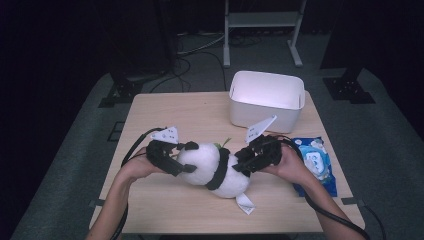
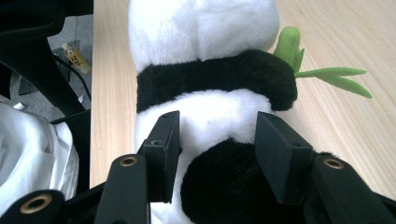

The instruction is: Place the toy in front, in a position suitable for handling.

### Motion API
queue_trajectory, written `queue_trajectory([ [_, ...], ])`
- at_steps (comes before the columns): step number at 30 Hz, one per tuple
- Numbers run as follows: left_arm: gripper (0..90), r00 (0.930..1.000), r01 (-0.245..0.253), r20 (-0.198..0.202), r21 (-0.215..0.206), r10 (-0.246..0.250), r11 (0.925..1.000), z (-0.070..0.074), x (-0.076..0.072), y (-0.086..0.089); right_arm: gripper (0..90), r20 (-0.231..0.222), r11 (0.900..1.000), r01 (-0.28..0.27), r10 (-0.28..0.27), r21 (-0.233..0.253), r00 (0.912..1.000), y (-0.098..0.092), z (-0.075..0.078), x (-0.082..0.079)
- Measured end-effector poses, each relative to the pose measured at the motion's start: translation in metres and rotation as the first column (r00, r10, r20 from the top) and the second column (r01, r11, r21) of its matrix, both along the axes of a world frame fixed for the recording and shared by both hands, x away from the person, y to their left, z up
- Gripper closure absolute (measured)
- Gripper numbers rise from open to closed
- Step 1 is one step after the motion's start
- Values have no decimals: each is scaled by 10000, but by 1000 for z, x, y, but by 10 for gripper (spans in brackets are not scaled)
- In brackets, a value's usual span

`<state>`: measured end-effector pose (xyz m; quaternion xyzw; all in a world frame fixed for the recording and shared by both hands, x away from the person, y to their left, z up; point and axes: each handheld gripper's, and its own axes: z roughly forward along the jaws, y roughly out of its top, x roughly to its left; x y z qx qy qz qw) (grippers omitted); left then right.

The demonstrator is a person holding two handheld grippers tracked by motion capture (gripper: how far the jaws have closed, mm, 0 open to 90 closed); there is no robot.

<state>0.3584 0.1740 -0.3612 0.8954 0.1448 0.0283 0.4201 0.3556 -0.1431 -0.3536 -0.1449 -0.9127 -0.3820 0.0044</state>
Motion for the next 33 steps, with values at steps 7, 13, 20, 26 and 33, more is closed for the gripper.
queue_trajectory([
  [7,223,9988,93,-473,174,-85,9998,-24,4,-10,495,175,9998,217,-217,14,9996,-8,5,-1],
  [13,216,9964,275,-809,183,-259,9995,-40,3,-15,503,205,9998,219,-218,-40,9996,-12,7,-3],
  [20,149,9970,495,-636,832,-443,9953,-27,-2,-18,522,-10,9999,73,-73,-154,10000,-9,6,-4],
  [26,142,9967,703,-484,995,-657,9926,-19,-4,-19,527,37,9993,-38,39,-374,10000,-9,7,-9],
  [33,145,9974,671,-297,302,-662,9973,-1,-4,-14,539,-134,9994,-159,155,-294,9998,-9,6,-11],
])
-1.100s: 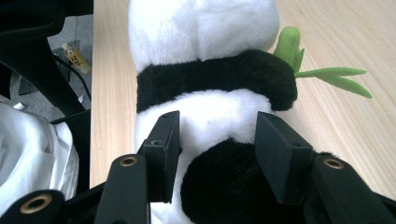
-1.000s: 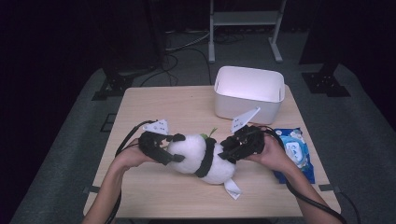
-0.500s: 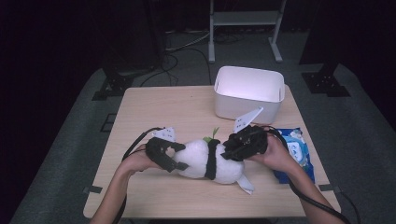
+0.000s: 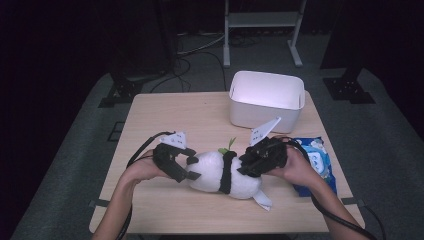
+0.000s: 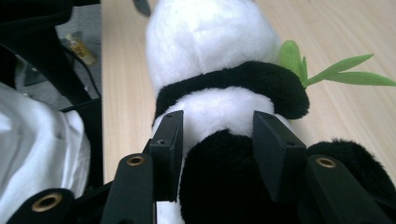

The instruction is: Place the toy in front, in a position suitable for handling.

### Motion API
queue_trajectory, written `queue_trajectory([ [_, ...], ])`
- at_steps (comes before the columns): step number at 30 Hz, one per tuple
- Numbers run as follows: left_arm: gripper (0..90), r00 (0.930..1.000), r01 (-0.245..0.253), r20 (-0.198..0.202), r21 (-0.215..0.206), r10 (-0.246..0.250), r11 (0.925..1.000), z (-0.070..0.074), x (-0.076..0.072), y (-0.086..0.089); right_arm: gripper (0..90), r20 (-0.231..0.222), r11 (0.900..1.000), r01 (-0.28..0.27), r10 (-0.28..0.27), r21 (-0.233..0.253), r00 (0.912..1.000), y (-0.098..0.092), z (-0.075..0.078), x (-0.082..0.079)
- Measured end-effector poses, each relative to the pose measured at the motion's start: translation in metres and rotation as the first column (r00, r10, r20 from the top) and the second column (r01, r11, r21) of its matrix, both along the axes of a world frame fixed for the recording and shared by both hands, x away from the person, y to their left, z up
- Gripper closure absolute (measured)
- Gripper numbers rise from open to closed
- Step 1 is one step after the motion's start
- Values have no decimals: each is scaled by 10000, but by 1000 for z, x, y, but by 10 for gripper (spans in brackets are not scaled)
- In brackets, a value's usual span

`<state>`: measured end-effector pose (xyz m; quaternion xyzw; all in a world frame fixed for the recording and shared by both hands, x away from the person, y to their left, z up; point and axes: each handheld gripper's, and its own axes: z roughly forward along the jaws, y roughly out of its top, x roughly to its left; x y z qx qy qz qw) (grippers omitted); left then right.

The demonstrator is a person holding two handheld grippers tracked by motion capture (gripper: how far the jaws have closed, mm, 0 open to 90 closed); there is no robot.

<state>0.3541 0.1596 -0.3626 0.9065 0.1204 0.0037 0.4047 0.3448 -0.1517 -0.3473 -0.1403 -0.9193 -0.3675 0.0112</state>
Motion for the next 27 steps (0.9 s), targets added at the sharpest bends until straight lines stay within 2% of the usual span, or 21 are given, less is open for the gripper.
queue_trajectory([
  [3,146,9999,2,162,145,-4,9999,7,0,-2,546,-21,9997,-222,222,-44,9998,6,0,-2],
  [6,154,9999,-53,135,13,53,10000,11,2,-3,557,-115,9990,-412,410,-151,9991,12,2,-5],
  [8,157,9999,-101,125,104,100,9999,11,3,-6,561,-211,9984,-496,490,-281,9986,15,3,-7],
  [9,202,9999,-137,50,124,136,9998,10,4,-8,563,-238,9980,-538,531,-332,9983,16,4,-7],
  [12,204,9999,-35,-107,164,37,9999,7,6,-10,563,-276,9973,-581,569,-451,9980,18,6,-8],
  [13,216,9996,39,-288,150,-35,9999,5,6,-11,564,-301,9972,-614,601,-430,9977,18,8,-7],
  [15,218,9989,130,-461,224,-119,9997,3,6,-11,565,-279,9976,-580,570,-385,9980,18,10,-6],
  [20,224,9980,285,-572,245,-271,9993,1,4,-11,567,-36,9985,-485,484,-270,9988,19,17,-1],
  [22,223,9967,471,-682,281,-451,9985,-1,2,-11,565,85,9994,-295,297,-181,9995,21,22,3],
  [25,221,9930,880,-832,452,-840,9951,-4,-1,-14,561,224,9993,-147,155,-344,9996,22,25,6],
  [27,220,9924,952,-829,434,-913,9945,-5,-3,-15,562,172,9992,-62,68,-391,9998,22,25,9],
])
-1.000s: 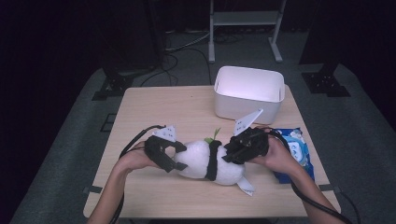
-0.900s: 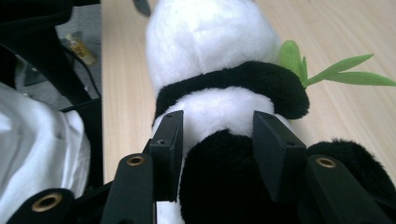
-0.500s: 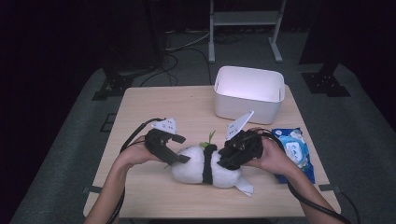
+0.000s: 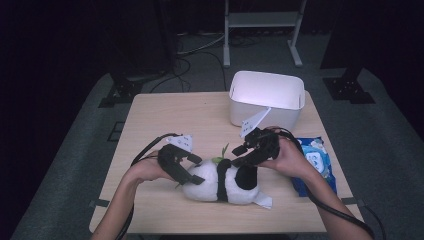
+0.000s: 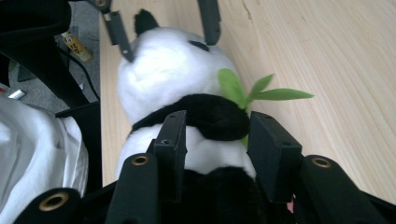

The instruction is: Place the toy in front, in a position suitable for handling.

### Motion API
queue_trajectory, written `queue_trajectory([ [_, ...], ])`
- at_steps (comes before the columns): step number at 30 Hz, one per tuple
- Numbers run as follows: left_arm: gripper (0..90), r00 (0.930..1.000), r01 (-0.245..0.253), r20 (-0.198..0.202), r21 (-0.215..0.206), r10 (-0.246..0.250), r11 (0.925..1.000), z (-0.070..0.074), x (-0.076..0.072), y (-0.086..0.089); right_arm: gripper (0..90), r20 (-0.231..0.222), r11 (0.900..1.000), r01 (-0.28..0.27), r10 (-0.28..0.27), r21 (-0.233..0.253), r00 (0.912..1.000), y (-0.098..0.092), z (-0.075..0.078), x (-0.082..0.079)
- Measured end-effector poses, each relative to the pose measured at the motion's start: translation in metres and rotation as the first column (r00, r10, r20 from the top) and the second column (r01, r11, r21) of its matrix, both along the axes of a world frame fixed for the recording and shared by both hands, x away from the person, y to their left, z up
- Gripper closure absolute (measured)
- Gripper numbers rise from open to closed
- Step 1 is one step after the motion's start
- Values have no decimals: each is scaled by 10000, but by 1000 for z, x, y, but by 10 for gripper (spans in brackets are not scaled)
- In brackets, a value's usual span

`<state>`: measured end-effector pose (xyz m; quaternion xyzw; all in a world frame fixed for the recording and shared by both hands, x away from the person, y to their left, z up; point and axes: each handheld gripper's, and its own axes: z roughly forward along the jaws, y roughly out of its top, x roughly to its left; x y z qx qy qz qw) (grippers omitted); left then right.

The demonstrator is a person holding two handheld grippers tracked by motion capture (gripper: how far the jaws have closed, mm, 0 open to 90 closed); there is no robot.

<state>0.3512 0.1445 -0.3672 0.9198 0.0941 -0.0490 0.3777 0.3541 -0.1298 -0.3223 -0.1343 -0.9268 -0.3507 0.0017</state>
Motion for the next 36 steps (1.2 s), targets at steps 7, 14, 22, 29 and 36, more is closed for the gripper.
queue_trajectory([
  [7,215,9988,488,-87,162,-486,9987,-2,-5,-1,561,-541,9994,-114,97,-312,9985,3,-7,6],
  [14,213,9968,801,39,384,-803,9960,0,-9,-4,553,-743,9966,-529,482,-628,9961,16,-9,4],
  [22,211,9958,905,97,398,-909,9951,0,-12,-4,552,-702,9974,-333,288,-641,9971,21,-4,11],
  [29,210,9946,1020,161,404,-1028,9940,0,-14,-4,552,-652,9973,-224,178,-704,9977,25,-3,18],
  [36,211,9935,1119,144,460,-1127,9927,1,-16,-3,558,-794,9969,-285,227,-729,9966,27,-7,23],
])
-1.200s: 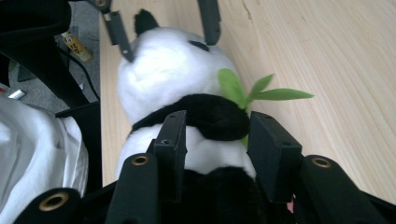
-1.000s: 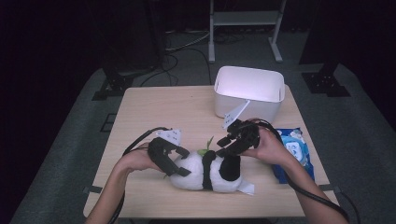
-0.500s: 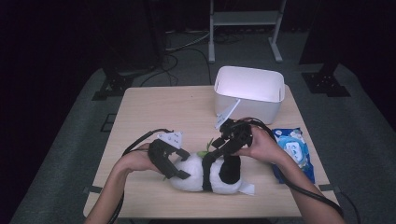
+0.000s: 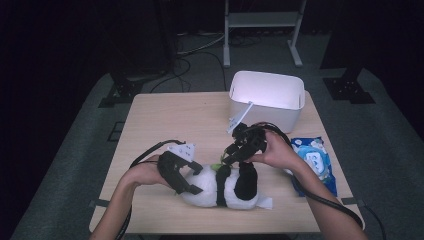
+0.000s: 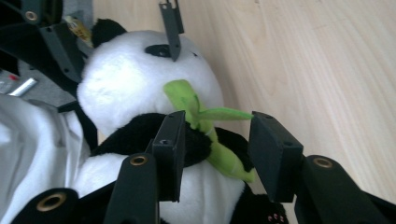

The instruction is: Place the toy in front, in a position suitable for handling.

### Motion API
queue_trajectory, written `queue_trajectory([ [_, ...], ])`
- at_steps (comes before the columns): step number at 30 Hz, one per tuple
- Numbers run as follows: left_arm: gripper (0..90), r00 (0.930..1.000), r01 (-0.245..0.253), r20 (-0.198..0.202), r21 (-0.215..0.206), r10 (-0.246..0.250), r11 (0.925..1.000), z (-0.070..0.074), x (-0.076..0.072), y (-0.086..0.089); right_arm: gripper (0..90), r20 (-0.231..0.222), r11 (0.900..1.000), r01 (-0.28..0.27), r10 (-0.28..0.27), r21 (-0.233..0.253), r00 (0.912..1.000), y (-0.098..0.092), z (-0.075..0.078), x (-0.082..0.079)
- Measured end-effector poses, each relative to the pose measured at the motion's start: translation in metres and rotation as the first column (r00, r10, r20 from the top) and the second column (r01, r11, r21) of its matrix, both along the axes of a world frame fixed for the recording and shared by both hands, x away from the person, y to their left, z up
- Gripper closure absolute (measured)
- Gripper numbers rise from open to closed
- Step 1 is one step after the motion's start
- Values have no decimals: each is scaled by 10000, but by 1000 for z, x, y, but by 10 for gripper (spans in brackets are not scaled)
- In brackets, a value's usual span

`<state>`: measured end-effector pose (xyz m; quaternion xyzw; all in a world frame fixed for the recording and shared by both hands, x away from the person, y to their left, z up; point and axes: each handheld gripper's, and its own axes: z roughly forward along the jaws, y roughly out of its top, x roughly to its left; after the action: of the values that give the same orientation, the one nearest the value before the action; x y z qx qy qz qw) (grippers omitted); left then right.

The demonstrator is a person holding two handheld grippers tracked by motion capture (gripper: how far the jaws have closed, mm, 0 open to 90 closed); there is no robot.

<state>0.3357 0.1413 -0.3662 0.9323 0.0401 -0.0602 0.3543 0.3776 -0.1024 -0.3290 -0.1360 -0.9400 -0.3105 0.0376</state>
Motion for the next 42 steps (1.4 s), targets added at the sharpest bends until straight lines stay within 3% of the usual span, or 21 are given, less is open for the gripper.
queue_trajectory([
  [3,211,10000,22,-1,47,-22,10000,0,0,-1,601,-94,9998,-137,138,131,9999,1,-1,-1],
  [8,211,9999,86,-98,-60,-86,9999,0,0,-4,878,-95,9989,-422,424,197,9991,5,-1,-1],
  [16,213,9998,-161,-109,-154,159,9998,-1,2,-5,895,-26,9987,-475,475,187,9989,6,2,0],
  [27,224,9993,-353,78,-388,357,9986,2,8,-9,898,498,9984,10,-38,560,9988,-5,16,1],
  [32,218,9950,-956,256,-420,968,9945,1,12,-14,896,296,9997,-85,78,237,9995,-10,13,-2],
  [34,208,9926,-1172,270,-427,1184,9922,0,12,-15,896,12,9996,-212,211,164,9998,-11,9,-3],
  [37,168,9810,-1752,829,-69,1752,9845,0,15,-17,896,-148,9985,-446,451,316,9989,-12,6,-6],
  [42,168,9794,-1862,830,192,1841,9823,-7,19,-19,896,-117,9966,-723,728,399,9973,-11,10,-14],
])
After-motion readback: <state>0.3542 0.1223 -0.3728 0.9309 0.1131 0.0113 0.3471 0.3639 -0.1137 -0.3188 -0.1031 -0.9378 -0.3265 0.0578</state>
